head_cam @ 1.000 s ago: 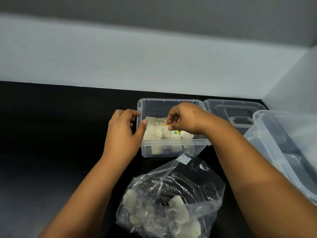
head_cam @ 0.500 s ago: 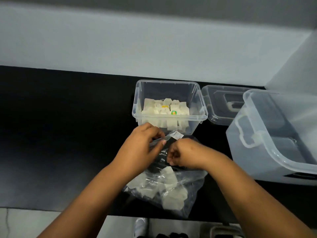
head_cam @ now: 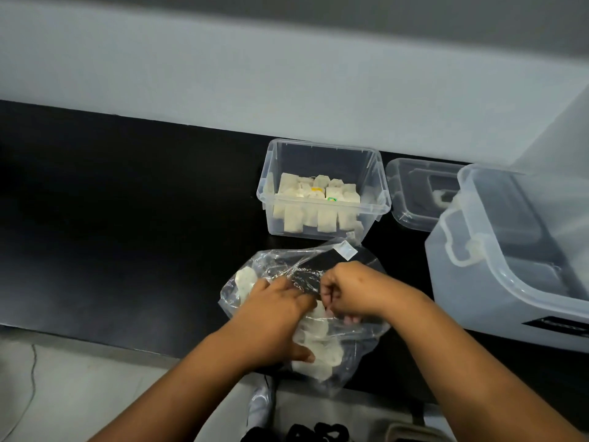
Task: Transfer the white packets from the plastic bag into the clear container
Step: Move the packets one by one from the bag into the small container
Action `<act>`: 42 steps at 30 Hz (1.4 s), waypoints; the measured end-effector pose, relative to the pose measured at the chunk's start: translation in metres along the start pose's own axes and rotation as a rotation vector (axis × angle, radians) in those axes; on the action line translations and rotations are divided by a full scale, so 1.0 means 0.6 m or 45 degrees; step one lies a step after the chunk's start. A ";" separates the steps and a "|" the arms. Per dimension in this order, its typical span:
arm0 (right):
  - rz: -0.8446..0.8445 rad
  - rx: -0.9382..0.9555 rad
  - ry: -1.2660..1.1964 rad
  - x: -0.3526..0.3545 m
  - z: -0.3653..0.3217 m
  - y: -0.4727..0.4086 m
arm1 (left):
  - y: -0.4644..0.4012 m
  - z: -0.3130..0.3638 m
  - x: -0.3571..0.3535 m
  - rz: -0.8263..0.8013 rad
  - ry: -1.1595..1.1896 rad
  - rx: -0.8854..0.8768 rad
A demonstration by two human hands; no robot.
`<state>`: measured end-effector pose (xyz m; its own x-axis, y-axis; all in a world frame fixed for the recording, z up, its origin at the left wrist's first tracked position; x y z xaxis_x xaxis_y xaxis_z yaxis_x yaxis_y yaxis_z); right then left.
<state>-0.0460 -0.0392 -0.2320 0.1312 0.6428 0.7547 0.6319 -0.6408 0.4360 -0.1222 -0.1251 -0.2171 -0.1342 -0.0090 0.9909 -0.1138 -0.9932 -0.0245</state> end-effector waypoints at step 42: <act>0.784 0.211 -0.041 0.025 0.030 0.024 | 0.018 0.013 -0.006 0.189 0.354 0.103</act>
<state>-0.0213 -0.0311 -0.2231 0.5289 0.1914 0.8268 0.5429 -0.8251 -0.1562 -0.1154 -0.1366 -0.2198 -0.4088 -0.1332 0.9028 0.0042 -0.9896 -0.1441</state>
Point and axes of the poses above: each hand's wrist, its own y-axis away from the middle knuckle, its own x-axis out of the back of the hand, z = x × y, the point moved 8 cm from there along -y, towards the middle knuckle, and after that the axes turned 12 degrees about z, right-handed, at the moved point
